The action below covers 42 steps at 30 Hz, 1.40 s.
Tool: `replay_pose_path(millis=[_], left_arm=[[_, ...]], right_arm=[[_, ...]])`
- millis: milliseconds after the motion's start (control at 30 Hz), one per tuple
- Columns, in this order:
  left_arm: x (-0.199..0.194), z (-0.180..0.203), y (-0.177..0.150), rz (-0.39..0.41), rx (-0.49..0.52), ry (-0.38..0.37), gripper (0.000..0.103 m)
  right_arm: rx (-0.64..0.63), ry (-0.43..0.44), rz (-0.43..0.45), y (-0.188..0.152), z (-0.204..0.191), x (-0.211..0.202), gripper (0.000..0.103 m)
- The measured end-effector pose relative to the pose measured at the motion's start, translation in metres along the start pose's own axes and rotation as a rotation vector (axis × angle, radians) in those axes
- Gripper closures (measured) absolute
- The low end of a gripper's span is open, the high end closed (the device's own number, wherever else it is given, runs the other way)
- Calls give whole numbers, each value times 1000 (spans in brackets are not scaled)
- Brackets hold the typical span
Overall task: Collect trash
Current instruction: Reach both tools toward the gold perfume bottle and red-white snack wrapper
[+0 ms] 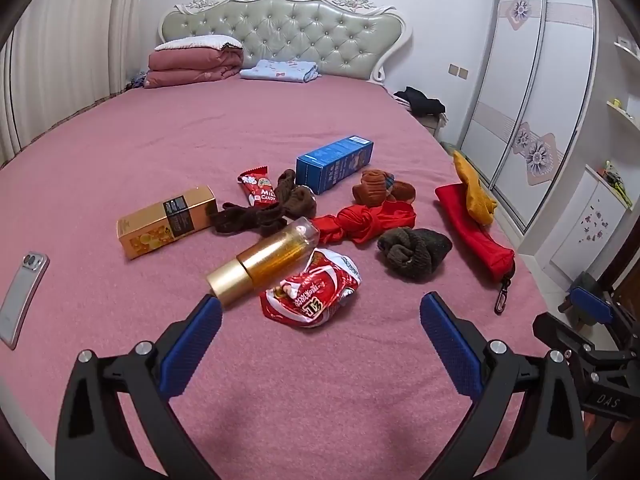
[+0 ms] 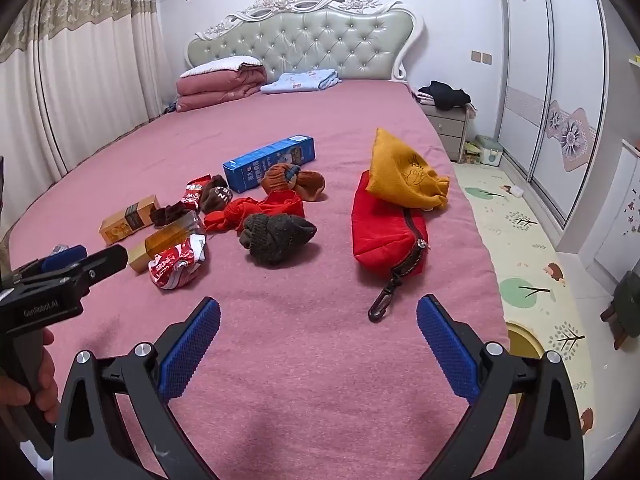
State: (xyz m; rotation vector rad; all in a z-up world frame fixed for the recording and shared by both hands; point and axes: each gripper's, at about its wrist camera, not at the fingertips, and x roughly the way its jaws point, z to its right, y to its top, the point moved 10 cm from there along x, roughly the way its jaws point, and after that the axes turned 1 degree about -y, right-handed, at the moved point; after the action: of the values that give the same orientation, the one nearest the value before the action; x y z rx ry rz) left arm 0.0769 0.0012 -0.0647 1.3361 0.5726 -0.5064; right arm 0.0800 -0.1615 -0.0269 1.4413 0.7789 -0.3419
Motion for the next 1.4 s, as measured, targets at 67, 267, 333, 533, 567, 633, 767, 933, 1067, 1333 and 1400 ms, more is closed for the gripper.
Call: replay_pose_path(millis=[67,267,333,533,567,633,767,933,1067,1333,1400], left_arm=[[1,-3,3,2,3,3,4],[7,-13,9,-1,0,5,4],[17,-11,12,-4,-3,2,4],[26,-34,20,-29,-11,10,4],[28,-39,22,-32,-12,15,4],[31,-47,23,-40,-18,22,4],[35,-58,29,-43,-34,9,4],[35,-60,35,-43,-23,-6,4],[32,-56,39,-42,-18,-30,4],[33,-57,44,-42,28,-68,4],[35,-61,42,-51,41,-72,4]], right_arm=[[-4,1,-6,0,-2,2,8],[-14,15,-25,0,-12,9,8],[-23,20,-31,2,-17,11,8],[-41,51,-50,6,-37,21,8],[-47,57,-52,7,-42,22,8],[-60,63,-54,9,-49,25,8],[-68,72,-59,13,-58,30,9],[-66,73,-47,23,-65,32,9],[-67,70,-42,32,-68,34,9],[-83,70,-55,39,-86,44,9],[-81,71,-69,37,-90,49,9]])
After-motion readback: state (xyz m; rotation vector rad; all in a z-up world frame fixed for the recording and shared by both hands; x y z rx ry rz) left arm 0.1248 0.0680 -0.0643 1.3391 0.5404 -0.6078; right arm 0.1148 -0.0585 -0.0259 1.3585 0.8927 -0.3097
